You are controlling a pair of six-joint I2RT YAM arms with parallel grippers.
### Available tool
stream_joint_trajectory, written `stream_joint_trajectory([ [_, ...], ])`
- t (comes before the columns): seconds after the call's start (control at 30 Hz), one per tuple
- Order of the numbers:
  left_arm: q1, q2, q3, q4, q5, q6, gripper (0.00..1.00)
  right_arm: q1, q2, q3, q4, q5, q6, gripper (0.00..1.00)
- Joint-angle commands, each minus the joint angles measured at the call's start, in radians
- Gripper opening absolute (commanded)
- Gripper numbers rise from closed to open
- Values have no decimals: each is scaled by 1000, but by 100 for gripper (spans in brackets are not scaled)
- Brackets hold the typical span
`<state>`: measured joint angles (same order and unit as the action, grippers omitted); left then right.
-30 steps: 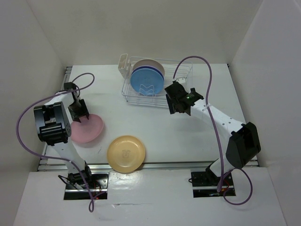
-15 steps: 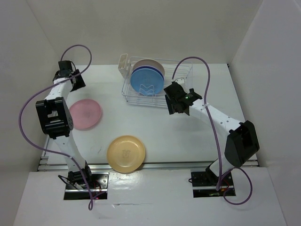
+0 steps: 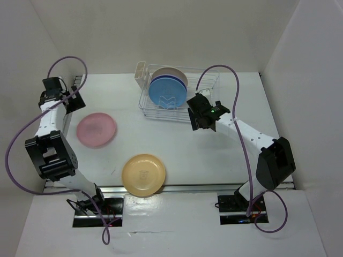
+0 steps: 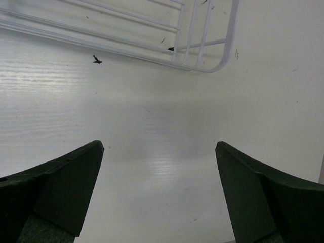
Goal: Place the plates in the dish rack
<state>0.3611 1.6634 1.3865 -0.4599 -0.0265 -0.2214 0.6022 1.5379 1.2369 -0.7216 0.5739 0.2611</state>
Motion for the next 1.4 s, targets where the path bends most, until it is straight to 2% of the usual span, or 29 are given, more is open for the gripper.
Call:
stream_joint_trajectory([
  [0.0, 56, 45, 5, -43, -42, 47, 100, -1, -1, 19, 47, -12, 6, 100],
  [0.1, 93, 82, 16, -72, -81, 7, 100, -1, -15, 0, 37, 7, 6, 100],
  [0.17, 113, 113, 6, -100, -11, 7, 100, -1, -44, -22, 37, 21, 6, 100],
  [0.23, 113, 127, -33, -100, 0, 7, 100, -1, -62, -51, 47, 34, 6, 100],
  [0.33, 124, 127, -122, -60, -10, -4, 100, -1, -85, -62, 47, 34, 6, 100],
  [0.53, 174, 215, -188, 24, 105, 7, 99, -1, -73, -60, 47, 34, 6, 100],
  [0.8, 174, 366, -176, 73, 365, 40, 80, -1, -42, -17, 37, 15, 6, 100],
  [0.87, 174, 386, -176, 73, 393, 40, 75, -1, -42, -17, 37, 15, 6, 100],
  [0.9, 165, 395, -167, 87, 405, 40, 69, -1, -33, -8, 37, 15, 6, 100],
  [0.93, 165, 395, -167, 87, 415, 40, 67, -1, -33, -8, 37, 15, 6, 100],
  [1.03, 156, 395, -167, 81, 390, 30, 66, -1, -24, 3, 28, 15, 6, 100],
  [1.1, 145, 406, -126, 35, 366, 42, 56, -1, -13, 13, 28, 15, 6, 100],
  [1.23, 107, 401, -112, -20, 257, 53, 52, -1, -13, 22, 28, 15, 6, 100],
  [1.27, 96, 392, -112, -20, 248, 53, 47, -1, -13, 22, 28, 15, 6, 100],
  [1.33, 85, 374, -132, -20, 237, 53, 45, -1, -13, 22, 28, 15, 6, 100],
  [1.37, 76, 363, -132, -20, 237, 62, 38, -1, -13, 22, 28, 15, 6, 100],
])
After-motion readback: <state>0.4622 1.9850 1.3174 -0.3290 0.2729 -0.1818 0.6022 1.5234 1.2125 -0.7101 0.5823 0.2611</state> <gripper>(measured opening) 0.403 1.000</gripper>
